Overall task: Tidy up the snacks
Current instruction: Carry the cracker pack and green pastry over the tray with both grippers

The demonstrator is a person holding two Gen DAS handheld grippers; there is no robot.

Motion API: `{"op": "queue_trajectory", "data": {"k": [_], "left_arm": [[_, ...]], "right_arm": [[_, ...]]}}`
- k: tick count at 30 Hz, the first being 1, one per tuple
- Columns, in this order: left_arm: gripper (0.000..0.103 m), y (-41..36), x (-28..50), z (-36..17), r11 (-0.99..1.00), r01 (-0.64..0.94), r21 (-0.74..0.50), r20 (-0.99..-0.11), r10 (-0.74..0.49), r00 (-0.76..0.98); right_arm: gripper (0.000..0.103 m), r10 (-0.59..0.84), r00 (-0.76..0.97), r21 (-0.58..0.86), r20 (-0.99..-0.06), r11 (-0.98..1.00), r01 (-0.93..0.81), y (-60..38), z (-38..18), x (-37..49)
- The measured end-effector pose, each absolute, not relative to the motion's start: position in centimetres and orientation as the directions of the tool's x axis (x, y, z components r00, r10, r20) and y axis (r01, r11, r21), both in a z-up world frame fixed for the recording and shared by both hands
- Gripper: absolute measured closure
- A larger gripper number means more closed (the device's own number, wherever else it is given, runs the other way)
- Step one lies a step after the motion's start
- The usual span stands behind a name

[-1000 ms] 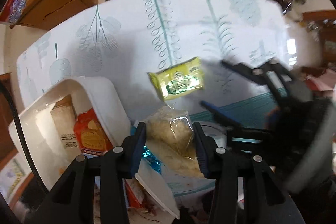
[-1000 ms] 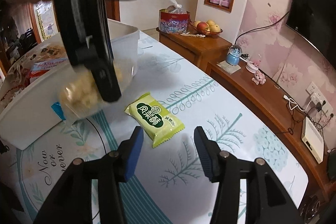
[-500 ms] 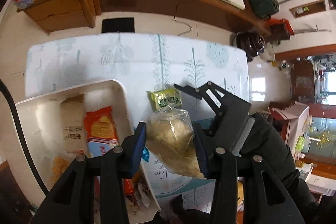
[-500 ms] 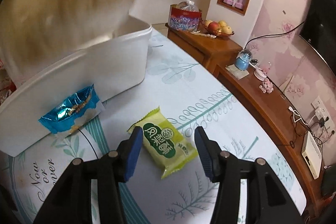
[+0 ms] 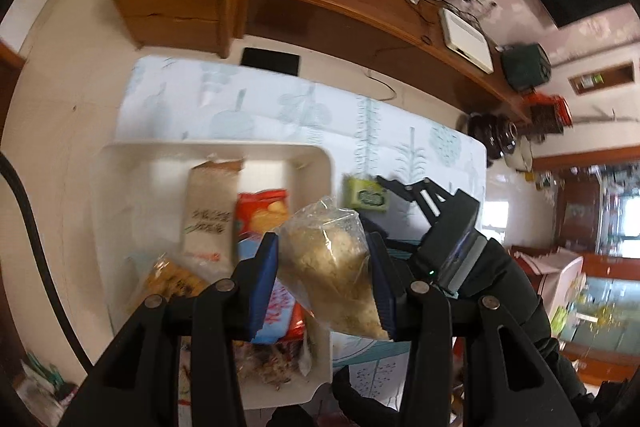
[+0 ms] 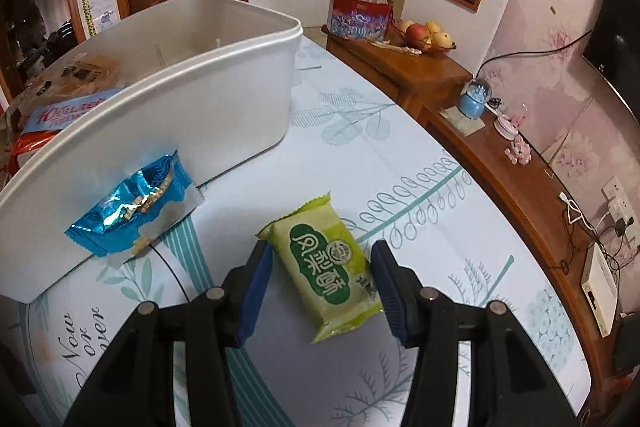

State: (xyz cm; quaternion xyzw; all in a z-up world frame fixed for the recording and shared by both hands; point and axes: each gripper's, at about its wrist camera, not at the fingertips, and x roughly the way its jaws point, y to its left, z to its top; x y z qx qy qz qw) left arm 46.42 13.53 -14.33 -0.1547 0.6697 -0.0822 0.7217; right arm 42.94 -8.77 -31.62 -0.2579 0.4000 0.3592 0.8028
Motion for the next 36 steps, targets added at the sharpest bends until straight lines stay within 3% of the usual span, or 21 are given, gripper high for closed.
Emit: {"op": "queue_trajectory", "data": {"k": [9, 18, 36], "left_arm": [[0.06, 17.5, 42.9, -14.9, 0.929, -0.183, -0.321, -0.947, -0.31, 0.085], [0.06, 18.9, 39.8, -15.9, 0.931, -0.196, -0.308, -0.951, -0.3, 0.07], [0.06, 20.7, 33.6, -18.0, 0.925, -0.104, -0.366, -0.93, -0.361, 0.069]], "right_arm": [[0.056, 0.309, 0.436, -0.123, -0.845, 0.68, -0.722, -8.2, -31.8, 43.4], [0.058, 0.276, 0.42, -0.026, -0.864, 0.811, -0.585, -8.2, -31.5, 43.0], [0.058, 0.272, 0.435, 0.091, -0.858, 0.915, -0.392, -6.0, -26.6, 31.9]]}}
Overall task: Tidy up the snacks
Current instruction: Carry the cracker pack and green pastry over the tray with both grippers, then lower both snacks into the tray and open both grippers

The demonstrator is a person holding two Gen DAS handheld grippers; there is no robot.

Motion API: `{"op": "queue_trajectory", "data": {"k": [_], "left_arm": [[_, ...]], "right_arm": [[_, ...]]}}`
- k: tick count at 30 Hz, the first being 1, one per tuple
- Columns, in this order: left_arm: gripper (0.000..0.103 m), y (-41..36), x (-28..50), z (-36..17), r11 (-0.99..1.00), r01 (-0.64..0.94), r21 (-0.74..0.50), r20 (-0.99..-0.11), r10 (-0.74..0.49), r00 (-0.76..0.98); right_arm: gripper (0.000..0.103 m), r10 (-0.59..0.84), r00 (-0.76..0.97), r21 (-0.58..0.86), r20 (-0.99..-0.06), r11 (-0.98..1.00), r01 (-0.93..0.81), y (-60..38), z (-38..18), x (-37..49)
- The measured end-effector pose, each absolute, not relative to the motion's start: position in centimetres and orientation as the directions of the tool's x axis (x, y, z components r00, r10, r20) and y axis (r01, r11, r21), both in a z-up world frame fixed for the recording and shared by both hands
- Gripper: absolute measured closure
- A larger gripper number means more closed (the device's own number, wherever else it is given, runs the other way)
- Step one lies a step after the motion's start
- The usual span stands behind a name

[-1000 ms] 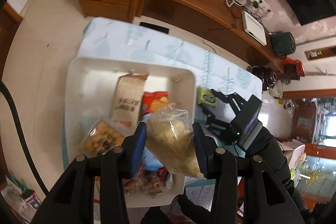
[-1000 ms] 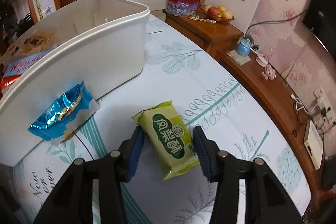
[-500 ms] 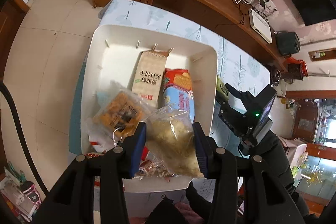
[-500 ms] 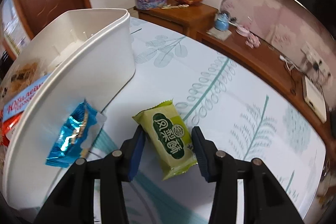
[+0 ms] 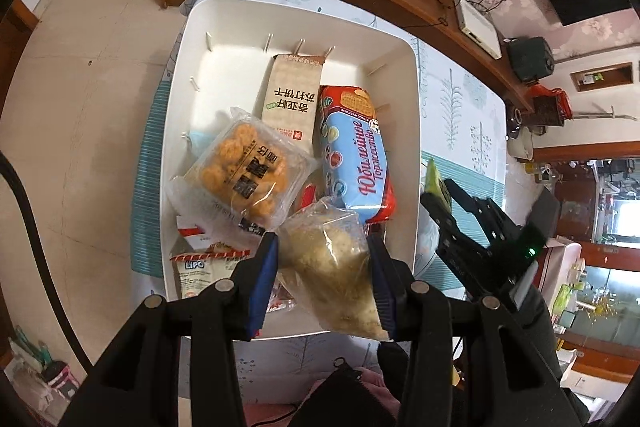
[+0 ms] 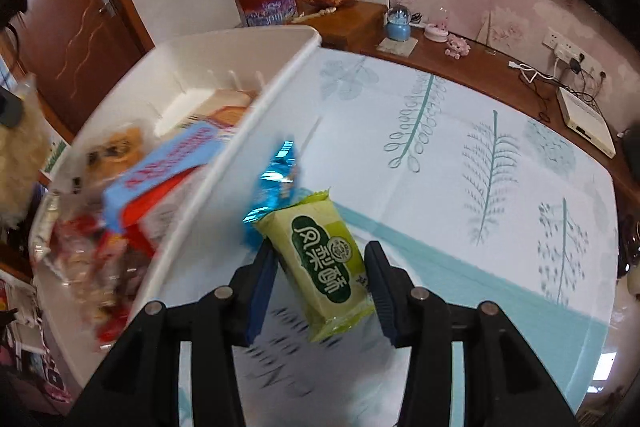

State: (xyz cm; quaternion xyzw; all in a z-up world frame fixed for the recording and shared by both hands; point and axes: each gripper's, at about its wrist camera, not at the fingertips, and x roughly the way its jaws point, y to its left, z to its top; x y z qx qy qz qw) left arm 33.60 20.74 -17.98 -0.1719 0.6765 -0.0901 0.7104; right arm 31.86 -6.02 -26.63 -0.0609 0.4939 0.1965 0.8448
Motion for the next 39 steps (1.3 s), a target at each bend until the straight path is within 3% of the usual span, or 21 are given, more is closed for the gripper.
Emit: {"op": "queue_trajectory", "data": {"k": [16, 28, 30, 34, 39], "left_arm": [[0.057, 22.4, 28.7, -17.1, 0.911, -0.048, -0.41, -0.893, -0.39, 0.226], [0.041, 22.2, 25.0, -14.7, 0.926, 0.018, -0.377, -0.856, -0.355, 0.376], [0.033, 22.0, 24.2, -14.6, 0.925, 0.025, -0.38, -0.85, -0.36, 0.384], [0.03, 21.6, 22.9, -14.4, 0.928, 0.034, -0.371, -0.841, -0.351, 0.412], [0.023, 21.0, 21.6, -14.3, 0.931, 0.015, -0.364, -0.834, -0.333, 0.439]], "right_arm": [[0.058, 0.356, 0.478, 0.158, -0.803, 0.9, -0.406, 1.0, -20.1, 23.7], [0.056, 0.378, 0.472, 0.143, -0.797, 0.876, -0.46, 4.9, -19.4, 21.2], [0.056, 0.373, 0.476, 0.13, -0.797, 0.874, -0.469, 4.8, -19.2, 21.1], [0.044, 0.383, 0.492, 0.134, -0.782, 0.874, -0.468, 4.0, -18.7, 20.9], [0.042, 0.378, 0.508, 0.118, -0.774, 0.874, -0.471, 2.6, -18.2, 20.8]]}}
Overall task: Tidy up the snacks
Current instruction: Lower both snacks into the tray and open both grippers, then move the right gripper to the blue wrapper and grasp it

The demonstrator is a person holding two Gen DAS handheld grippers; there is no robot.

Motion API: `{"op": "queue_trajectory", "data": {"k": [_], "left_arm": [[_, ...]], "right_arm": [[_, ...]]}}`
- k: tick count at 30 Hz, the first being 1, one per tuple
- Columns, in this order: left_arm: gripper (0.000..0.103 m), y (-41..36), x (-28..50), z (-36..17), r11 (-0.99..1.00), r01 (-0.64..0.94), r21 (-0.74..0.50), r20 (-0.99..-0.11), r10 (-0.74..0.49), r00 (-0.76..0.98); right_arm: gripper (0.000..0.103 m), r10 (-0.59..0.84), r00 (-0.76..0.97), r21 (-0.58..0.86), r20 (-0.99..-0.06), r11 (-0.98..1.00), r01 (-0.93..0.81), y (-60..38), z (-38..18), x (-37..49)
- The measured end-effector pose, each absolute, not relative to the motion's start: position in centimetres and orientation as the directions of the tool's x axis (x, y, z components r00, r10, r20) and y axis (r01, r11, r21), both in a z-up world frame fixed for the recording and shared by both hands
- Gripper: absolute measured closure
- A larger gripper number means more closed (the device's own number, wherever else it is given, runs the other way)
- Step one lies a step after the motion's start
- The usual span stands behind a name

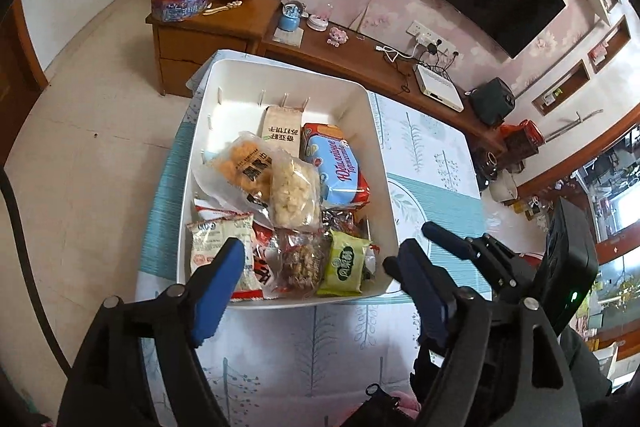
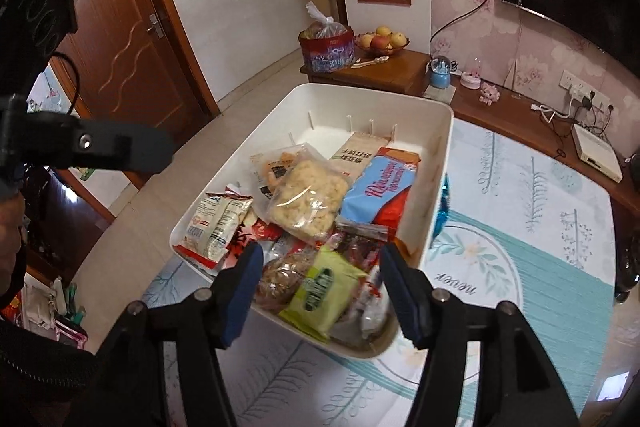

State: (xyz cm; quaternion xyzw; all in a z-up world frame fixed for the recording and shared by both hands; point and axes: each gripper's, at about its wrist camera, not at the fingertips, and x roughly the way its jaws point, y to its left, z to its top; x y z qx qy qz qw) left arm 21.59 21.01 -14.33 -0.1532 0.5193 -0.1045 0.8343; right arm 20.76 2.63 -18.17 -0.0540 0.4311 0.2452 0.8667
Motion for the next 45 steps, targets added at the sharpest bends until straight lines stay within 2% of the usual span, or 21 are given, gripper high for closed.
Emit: {"op": "queue_trajectory", "data": {"k": [13, 24, 36, 42, 45], "left_arm": [[0.019, 17.3, 20.6, -15.8, 0.95, -0.083, -0.302, -0.877, -0.242, 0.416], [0.019, 14.2, 20.9, -16.3, 0.949, -0.162, -0.27, -0.893, -0.184, 0.412], [0.019, 12.6, 21.0, -16.1, 0.949, -0.224, -0.22, -0.91, -0.118, 0.397], [0.019, 12.7, 21.3, -16.3, 0.947, -0.279, -0.159, -0.925, -0.044, 0.377], [0.019, 13.0, 21.2, -16.7, 0.942, -0.309, -0.129, -0.935, -0.012, 0.355]], "right_arm": [[0.042, 0.341, 0.526, 0.089, -0.779, 0.891, -0.446, -3.8, -19.2, 22.0], [0.042, 0.364, 0.493, 0.064, -0.79, 0.849, -0.524, -7.7, -23.0, 24.6], [0.042, 0.391, 0.574, -0.051, -0.719, 0.795, -0.605, -7.2, -26.0, 26.2], [0.043, 0.42, 0.547, -0.025, -0.724, 0.777, -0.629, -6.1, -27.7, 28.3], [0.049, 0.437, 0.529, -0.004, -0.728, 0.769, -0.64, -5.6, -28.6, 29.0]]}}
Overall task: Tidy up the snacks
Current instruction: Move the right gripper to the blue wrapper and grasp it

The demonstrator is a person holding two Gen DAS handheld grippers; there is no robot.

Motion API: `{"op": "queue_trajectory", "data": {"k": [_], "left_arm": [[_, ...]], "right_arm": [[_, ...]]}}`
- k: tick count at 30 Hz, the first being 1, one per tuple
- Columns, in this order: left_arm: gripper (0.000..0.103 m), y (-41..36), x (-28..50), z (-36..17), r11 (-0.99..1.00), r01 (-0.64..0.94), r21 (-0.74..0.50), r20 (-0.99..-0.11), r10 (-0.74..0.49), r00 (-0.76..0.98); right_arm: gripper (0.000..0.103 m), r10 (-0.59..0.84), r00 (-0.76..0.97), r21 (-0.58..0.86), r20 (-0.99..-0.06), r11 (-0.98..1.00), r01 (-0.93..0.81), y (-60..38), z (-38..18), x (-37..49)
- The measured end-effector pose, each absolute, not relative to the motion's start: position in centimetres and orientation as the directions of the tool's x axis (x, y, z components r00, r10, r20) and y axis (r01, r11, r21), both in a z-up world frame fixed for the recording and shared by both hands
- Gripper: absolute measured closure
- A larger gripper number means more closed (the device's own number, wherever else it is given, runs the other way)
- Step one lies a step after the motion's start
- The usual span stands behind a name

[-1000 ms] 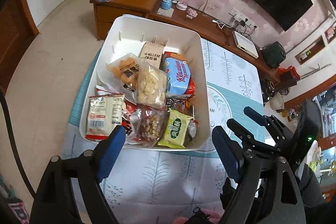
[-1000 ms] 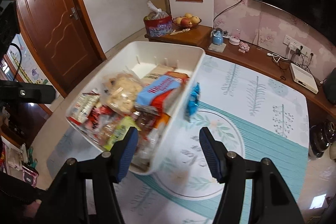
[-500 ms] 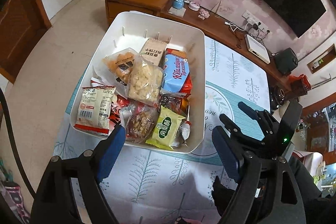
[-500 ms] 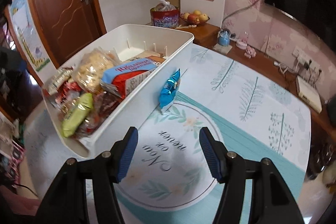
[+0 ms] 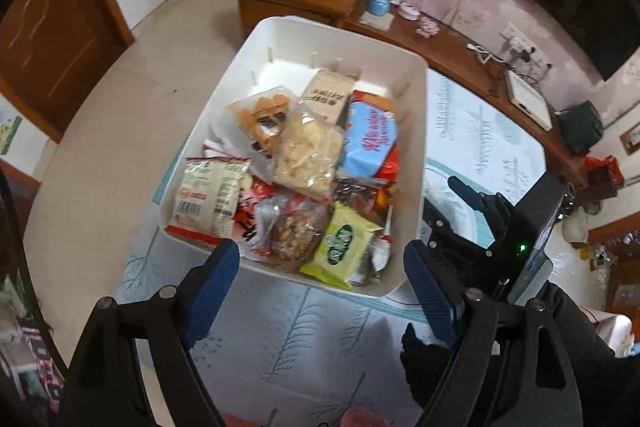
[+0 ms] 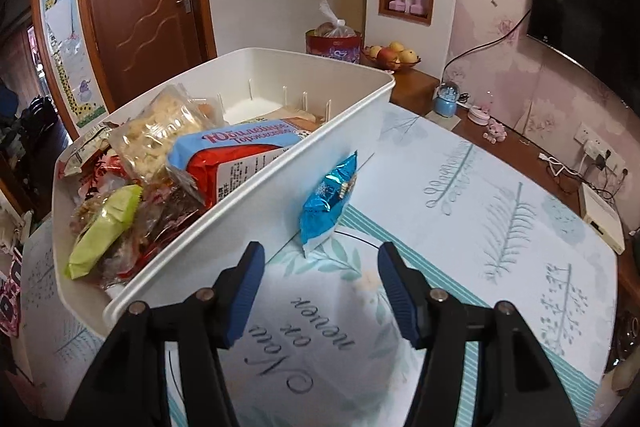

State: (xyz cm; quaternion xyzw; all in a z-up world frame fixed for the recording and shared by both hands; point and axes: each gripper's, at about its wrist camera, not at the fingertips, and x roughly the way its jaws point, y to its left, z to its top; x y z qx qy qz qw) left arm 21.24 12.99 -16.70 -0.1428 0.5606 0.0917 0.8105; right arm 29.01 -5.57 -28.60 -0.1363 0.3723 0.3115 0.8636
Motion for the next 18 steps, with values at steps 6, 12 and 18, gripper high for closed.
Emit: {"op": "queue_trajectory", "data": {"k": [6, 12, 18], "left_arm": [[0.019, 13.6, 21.2, -17.3, 0.932, -0.351, -0.09, -0.951, 0.025, 0.309], [0.019, 14.0, 21.1, -17.9, 0.926, -0.373, -0.063, -0.961, 0.045, 0.273], [0.019, 14.2, 21.4, -18.1, 0.924, -0.378, -0.051, -0.965, 0.052, 0.257]], "right_arm": [[0.061, 0.425, 0.536, -0.007, -0.729, 0.778, -0.628, -4.6, -29.8, 29.7], [0.072, 0.419, 0.541, 0.008, -0.73, 0.796, -0.606, -4.1, -30.6, 30.9], [0.094, 0.424, 0.544, 0.015, -0.724, 0.798, -0.602, -3.8, -30.9, 31.2]]}}
